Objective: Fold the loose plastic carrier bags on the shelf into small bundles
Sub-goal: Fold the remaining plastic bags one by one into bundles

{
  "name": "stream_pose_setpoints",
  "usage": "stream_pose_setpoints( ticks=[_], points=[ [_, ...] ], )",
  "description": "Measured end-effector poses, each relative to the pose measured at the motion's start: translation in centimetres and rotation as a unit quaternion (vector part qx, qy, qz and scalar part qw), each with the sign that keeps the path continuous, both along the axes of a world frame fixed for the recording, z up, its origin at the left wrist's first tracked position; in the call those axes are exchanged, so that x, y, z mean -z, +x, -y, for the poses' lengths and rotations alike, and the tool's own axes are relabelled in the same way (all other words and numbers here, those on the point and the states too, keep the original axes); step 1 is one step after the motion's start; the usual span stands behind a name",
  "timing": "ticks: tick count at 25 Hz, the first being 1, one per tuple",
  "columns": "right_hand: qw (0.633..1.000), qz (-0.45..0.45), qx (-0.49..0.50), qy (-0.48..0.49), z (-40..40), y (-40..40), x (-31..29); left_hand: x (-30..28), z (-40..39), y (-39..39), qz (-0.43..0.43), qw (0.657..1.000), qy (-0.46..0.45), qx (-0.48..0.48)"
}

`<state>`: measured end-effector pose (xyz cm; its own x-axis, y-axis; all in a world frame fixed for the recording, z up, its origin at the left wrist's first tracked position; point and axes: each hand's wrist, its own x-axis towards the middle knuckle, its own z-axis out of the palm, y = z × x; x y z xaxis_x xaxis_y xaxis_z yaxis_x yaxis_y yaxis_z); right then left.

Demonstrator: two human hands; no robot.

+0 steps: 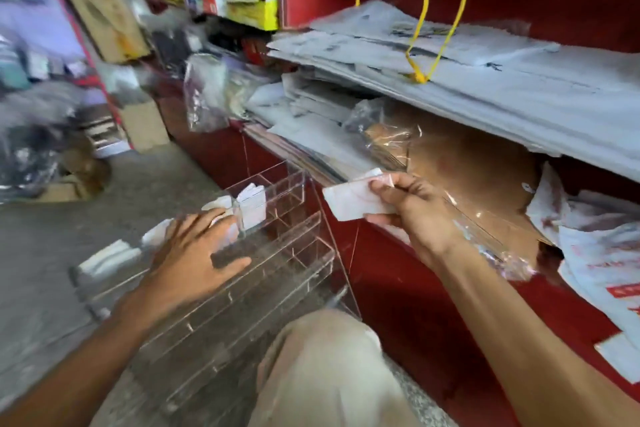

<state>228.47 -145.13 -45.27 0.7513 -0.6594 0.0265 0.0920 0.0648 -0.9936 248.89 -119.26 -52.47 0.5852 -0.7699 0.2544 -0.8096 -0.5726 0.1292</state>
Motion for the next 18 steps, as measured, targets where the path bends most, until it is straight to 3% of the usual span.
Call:
stream_pose_setpoints(
  ticks=[3,6,10,16,18],
  points=[
    [0.999,0.001,-0.032,-0.017,-1.0,5.5,-0.5,0.2,-0.8,3.1,0.032,0.998,0.008,-0.047],
    [0.997,-0.011,-0.062,-0.048,-1.4,10.6,-0.7,-0.1,0.8,5.7,-0.015,0.995,0.073,-0.074],
    [0.992,-0.033,-0.075,-0.094,-0.9,15.7,-0.4,0.6,4.6,7.4,-0.029,0.993,0.094,-0.068],
    [0.982,-0.037,-0.127,-0.137,-1.3,21.4,0.3,2.2,5.8,8.2,0.019,0.992,0.112,-0.048],
    [0.966,-0.048,-0.156,-0.202,-1.8,23.1,0.9,2.3,5.7,8.2,0.019,0.992,0.116,-0.047]
  ],
)
